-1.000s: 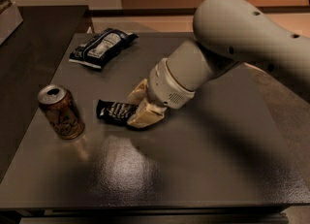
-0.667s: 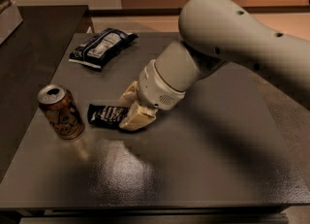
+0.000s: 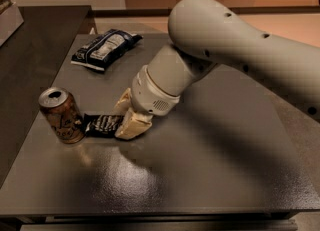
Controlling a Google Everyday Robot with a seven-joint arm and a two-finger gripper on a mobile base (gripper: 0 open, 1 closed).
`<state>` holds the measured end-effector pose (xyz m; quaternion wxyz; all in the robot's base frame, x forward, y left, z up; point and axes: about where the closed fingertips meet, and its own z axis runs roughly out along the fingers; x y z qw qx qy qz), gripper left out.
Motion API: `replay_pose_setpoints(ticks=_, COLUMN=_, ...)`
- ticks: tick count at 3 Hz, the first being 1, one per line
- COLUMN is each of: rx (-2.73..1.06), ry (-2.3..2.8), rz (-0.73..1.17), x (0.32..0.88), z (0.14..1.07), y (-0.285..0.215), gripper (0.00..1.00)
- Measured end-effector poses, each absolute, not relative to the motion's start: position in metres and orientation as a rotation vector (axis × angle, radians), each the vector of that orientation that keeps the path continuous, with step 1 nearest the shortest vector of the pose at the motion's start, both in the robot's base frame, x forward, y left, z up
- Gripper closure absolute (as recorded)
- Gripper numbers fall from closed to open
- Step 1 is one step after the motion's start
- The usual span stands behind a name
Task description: Move rxbar chocolate near orange can
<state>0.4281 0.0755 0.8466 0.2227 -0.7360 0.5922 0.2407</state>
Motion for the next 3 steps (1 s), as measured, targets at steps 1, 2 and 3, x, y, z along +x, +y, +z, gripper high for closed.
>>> replay_pose_setpoints(ticks=1, rx=-2.028, ry=1.634, rz=0.680, x=0.4279, z=0.8437, y=0.0777, gripper=0.36)
replay_pose_setpoints(ticks=2, rx=-2.032, ry=1.631, rz=0.677, x=0.4266, z=0.8447, y=0.0787, gripper=0.13)
replay_pose_setpoints(ticks=3, rx=-2.036, ry=1.628, rz=0.674, x=0.4254, z=0.8455, y=0.0797, gripper=0.00)
